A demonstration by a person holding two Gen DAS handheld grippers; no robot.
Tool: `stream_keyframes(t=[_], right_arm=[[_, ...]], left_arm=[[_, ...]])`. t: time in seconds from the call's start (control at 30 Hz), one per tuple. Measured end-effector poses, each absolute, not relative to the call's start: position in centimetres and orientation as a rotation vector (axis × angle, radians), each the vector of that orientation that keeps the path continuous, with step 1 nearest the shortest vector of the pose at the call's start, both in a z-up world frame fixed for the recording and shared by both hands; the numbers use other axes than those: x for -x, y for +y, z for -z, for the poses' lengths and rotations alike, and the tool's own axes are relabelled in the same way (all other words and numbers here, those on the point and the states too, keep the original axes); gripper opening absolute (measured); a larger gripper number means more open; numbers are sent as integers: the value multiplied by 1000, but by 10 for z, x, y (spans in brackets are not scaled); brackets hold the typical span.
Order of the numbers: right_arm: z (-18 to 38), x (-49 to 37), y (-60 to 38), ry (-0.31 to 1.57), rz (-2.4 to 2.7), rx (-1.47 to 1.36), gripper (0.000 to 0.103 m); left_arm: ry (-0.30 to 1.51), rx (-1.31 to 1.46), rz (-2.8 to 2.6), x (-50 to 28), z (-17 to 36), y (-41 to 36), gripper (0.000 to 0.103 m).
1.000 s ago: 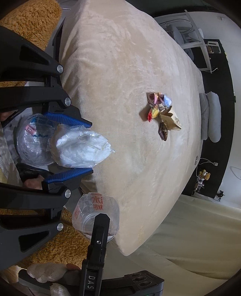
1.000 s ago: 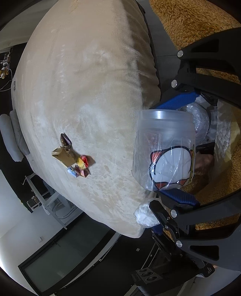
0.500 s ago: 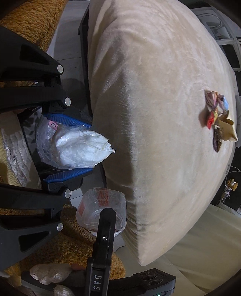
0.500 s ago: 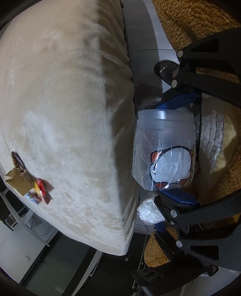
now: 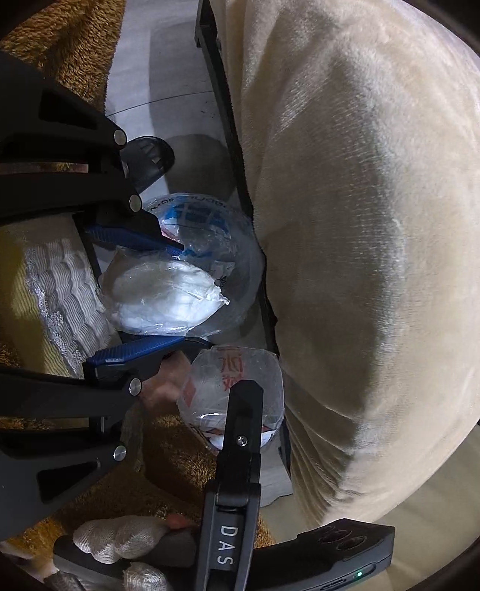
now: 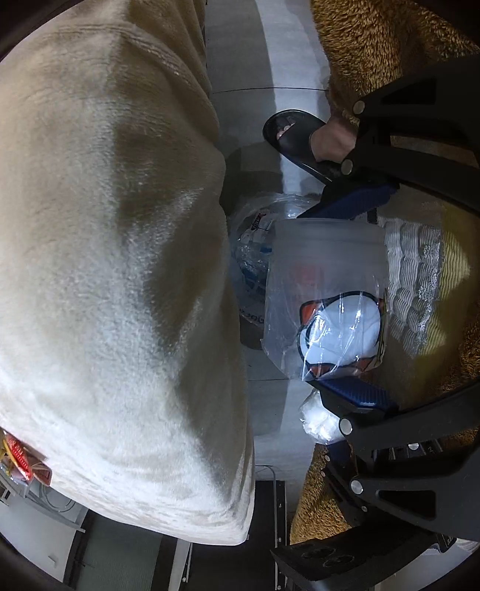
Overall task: Collect trash
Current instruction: 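Lower both items into the clear bag and open both tools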
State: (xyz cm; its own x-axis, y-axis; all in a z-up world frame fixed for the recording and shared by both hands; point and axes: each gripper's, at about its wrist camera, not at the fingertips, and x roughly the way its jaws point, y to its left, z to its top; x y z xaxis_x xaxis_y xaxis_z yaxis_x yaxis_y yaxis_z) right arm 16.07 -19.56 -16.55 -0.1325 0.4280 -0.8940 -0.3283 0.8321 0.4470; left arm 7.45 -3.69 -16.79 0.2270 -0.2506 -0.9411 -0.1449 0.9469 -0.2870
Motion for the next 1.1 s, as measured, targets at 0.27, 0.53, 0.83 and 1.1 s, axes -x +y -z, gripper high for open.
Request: stream_keyframes(t=[0.27,0.53,0.83,1.1], right_arm=[[185,-159,-184,1638,-645,-50,74],[193,-159,-181,1663,-643,-43,74],[192,-160,-182,1678,-645,-56,77],[187,-164,-186,1655,-634,-85,84]], left_arm=[[1434,386,68,-81,190,-35,43],[1471,402,60,-81,200,-32,43],[1494,425,23,-80,202,-22,60],[1475,432,1,-79,199,-17,62]])
